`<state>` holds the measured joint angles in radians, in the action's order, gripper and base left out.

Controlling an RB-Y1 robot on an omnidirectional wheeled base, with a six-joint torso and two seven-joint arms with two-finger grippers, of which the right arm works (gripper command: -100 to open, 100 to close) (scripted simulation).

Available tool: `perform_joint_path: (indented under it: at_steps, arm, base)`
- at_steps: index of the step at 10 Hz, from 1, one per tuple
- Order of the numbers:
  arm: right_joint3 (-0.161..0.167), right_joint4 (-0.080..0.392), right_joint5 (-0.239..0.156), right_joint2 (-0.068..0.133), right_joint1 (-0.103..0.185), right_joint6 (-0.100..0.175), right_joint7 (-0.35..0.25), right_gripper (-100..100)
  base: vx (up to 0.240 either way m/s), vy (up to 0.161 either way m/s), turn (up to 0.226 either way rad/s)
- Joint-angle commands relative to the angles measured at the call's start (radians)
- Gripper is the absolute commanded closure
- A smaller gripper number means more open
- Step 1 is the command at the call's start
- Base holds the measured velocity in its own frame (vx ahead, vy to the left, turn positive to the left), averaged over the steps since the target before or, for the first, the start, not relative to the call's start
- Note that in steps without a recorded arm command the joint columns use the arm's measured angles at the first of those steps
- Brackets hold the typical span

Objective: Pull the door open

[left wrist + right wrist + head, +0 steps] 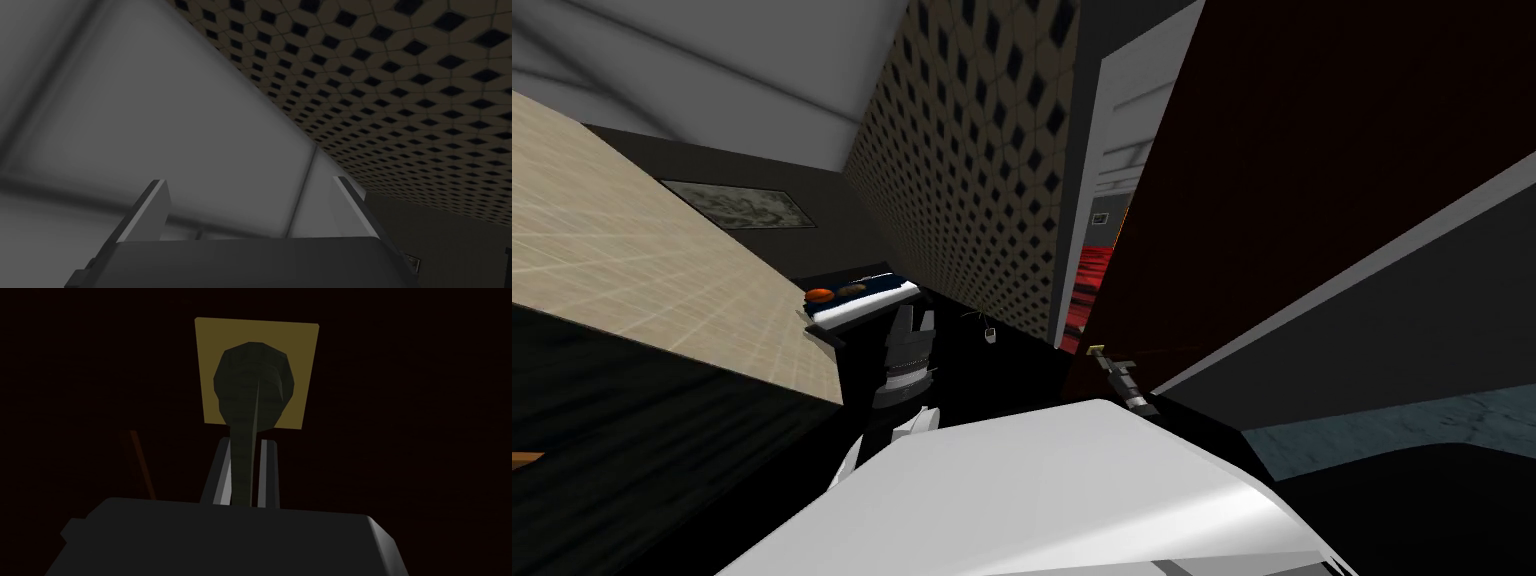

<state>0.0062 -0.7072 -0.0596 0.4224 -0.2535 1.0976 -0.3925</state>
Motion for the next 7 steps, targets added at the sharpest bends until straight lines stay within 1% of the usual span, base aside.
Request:
perform_joint_path:
  at_steps: [1,2,3,4,5,7]
  arm:
    - [0.002,0.013,0.001,0.012,-0.008,0.029,-0.012,100]
    - [0.006,0.016,0.002,0.019,-0.018,0.045,-0.018,100]
    - [0.007,0.011,0.003,0.012,-0.014,0.031,-0.014,100]
    - [0.012,0.019,0.006,0.015,-0.02,0.048,-0.019,100]
    - [0.013,0.024,0.007,0.018,-0.022,0.057,-0.021,100]
    - [0.016,0.035,0.01,0.024,-0.027,0.078,-0.026,100]
  base:
    - [-0.149,-0.044,0.117]
    - [-0.174,-0.046,0.136]
    - [-0.079,-0.02,0.032]
    - [-0.131,-0.043,0.144]
    - [-0.215,-0.046,0.205]
    - [-0.208,-0.063,0.142]
